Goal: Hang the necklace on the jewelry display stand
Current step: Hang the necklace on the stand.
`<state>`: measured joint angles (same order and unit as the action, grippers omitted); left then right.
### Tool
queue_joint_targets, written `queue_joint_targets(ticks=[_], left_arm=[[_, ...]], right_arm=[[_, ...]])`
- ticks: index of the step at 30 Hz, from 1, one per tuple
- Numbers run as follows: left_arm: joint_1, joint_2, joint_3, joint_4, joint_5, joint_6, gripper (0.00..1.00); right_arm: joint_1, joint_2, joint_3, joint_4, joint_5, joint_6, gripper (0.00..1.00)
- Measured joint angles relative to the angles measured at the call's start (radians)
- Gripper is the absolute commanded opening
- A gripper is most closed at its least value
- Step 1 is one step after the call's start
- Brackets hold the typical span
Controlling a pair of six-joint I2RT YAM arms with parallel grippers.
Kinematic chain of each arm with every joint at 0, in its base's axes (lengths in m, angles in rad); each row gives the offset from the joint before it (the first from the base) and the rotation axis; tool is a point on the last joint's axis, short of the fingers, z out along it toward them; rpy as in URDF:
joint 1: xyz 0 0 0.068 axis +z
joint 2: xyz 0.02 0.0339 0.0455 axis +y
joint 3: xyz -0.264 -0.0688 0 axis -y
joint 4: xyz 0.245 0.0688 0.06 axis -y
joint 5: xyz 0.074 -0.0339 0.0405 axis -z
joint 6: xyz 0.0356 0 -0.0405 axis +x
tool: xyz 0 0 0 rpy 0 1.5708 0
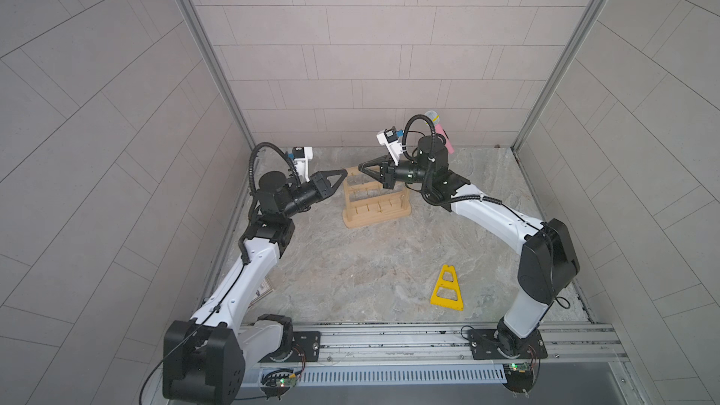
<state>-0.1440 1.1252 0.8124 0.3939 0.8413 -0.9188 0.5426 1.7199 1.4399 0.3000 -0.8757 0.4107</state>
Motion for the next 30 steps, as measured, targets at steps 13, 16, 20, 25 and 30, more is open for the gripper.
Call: queue_joint_targets(ticks=[13,16,20,25,30], left_arm=[[-0.008,-0.005,-0.048,-0.098,-0.046,0.061,0.11],[-0.012,-0.005,-0.058,-0.115,-0.058,0.071,0.11],[-0.028,-0.001,-0.072,-0.118,-0.067,0.081,0.11],[-0.071,0.031,-0.079,-0.116,-0.085,0.084,0.1],[-0.092,0.063,-0.09,-0.116,-0.111,0.09,0.09]], right_arm=[[0.039,-0.038,-0.055,-0.136,0.085,-0.101,0.08],[0.052,-0.045,-0.074,-0.157,0.112,-0.122,0.09],[0.066,-0.057,-0.1,-0.188,0.149,-0.152,0.1],[0.079,-0.068,-0.126,-0.213,0.193,-0.188,0.1],[0.084,-0.087,-0.16,-0.224,0.221,-0.202,0.1]])
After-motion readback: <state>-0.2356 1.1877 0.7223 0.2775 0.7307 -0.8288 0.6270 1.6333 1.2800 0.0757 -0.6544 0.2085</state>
